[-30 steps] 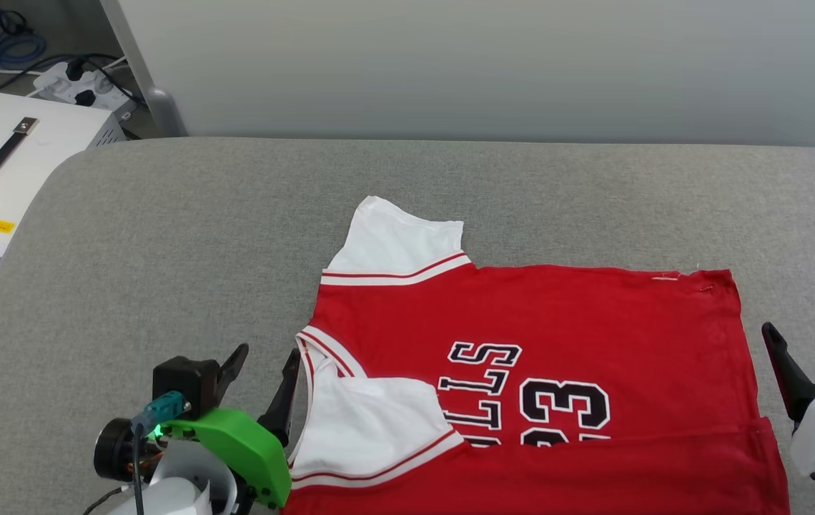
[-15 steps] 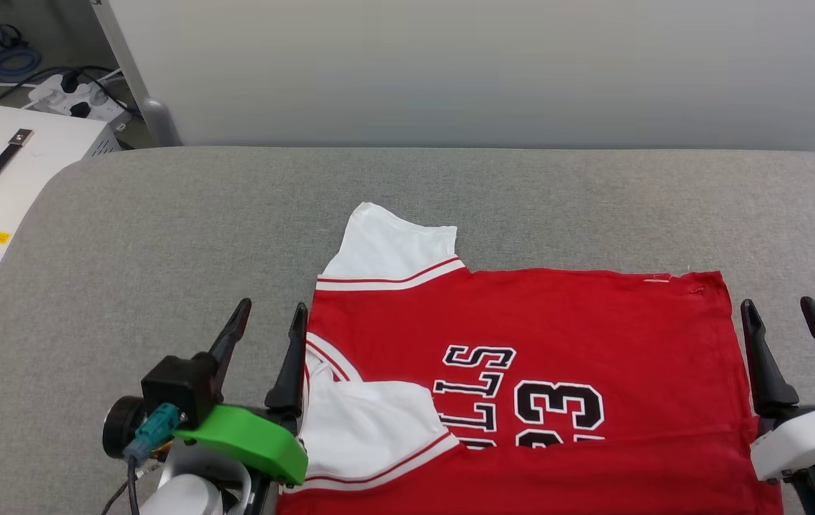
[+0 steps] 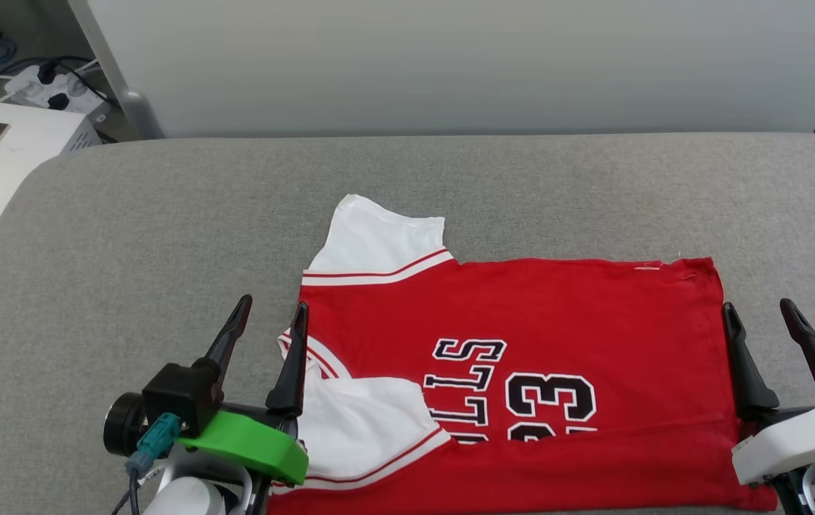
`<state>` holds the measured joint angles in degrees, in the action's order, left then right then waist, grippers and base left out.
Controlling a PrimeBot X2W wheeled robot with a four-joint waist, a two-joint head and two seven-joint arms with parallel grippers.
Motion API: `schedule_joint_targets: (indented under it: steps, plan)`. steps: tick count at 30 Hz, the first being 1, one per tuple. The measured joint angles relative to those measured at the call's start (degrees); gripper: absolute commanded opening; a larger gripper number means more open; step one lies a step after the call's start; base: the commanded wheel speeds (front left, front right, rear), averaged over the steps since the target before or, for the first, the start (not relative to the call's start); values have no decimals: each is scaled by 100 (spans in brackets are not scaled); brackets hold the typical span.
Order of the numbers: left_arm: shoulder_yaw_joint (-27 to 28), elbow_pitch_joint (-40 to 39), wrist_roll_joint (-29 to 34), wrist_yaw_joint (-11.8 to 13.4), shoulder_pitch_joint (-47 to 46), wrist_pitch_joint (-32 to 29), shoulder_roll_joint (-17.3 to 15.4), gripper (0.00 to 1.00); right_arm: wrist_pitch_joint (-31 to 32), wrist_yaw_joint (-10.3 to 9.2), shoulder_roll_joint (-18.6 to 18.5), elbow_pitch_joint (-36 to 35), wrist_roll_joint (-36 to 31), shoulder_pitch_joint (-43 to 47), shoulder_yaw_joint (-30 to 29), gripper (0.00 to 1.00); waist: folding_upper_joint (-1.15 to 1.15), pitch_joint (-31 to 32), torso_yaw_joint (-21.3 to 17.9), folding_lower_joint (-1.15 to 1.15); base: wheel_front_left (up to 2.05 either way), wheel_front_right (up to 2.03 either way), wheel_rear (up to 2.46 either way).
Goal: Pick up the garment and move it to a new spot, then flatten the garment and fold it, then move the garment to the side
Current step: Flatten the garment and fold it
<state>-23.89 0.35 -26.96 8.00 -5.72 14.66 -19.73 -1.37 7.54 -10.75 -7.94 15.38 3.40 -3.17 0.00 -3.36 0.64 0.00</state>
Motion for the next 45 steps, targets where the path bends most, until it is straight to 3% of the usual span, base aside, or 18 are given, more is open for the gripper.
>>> schedule_joint_targets:
  steps: [4,7,13,18,25,26,31,34,40,41,42,45]
  plan:
    - [-11,258,68,-232,-211,-71,-58,100,8,0,-9,-44,1,-39,68,100,0,-180,-69,0,0,0,0]
    - [-56,357,55,-436,-761,-579,-189,100,43,0,-44,-147,-12,-154,129,100,0,-368,-134,0,0,0,0]
    - [-138,514,-18,-883,-2186,-2054,-611,100,63,0,-68,-304,-2,-486,231,100,0,-842,-320,0,0,0,0]
    - [-171,976,-304,-1189,-3269,-3667,-958,100,44,0,36,-296,-58,-746,322,100,0,-1244,-583,0,0,0,0]
    - [-214,1662,-905,-1388,-4380,-5360,-1170,100,-151,0,153,-101,-81,-965,549,100,0,-1712,-1043,1,0,0,0]
    - [-197,2071,-1127,-1383,-4647,-5973,-1238,100,-236,0,208,0,-80,-1070,643,100,0,-1869,-1255,1,0,0,0]
    - [-190,2776,-1016,-1321,-5018,-6148,-1455,100,-390,0,304,127,-77,-1232,835,100,0,-2174,-1613,1,0,0,0]
    - [-133,3117,-1009,-1187,-5078,-6051,-1461,100,-415,0,326,190,-47,-1284,882,100,0,-2305,-1759,1,0,0,0]
    - [-176,3462,-1003,-1171,-5221,-6070,-1463,100,-472,0,327,237,-24,-1303,900,100,0,-2510,-1931,1,0,0,0]
    - [-192,3484,-991,-1174,-5226,-6095,-1464,54,-475,0,328,246,-24,-1304,902,100,0,-2524,-1942,1,0,0,0]
    - [-196,3511,-993,-1182,-5244,-6122,-1471,0,-479,0,328,258,-24,-1306,903,100,0,-2533,-1950,1,0,0,0]
    - [-191,3571,-1095,-1259,-5264,-6215,-1454,0,-481,0,327,280,-25,-1307,899,100,0,-2512,-1933,1,0,0,0]
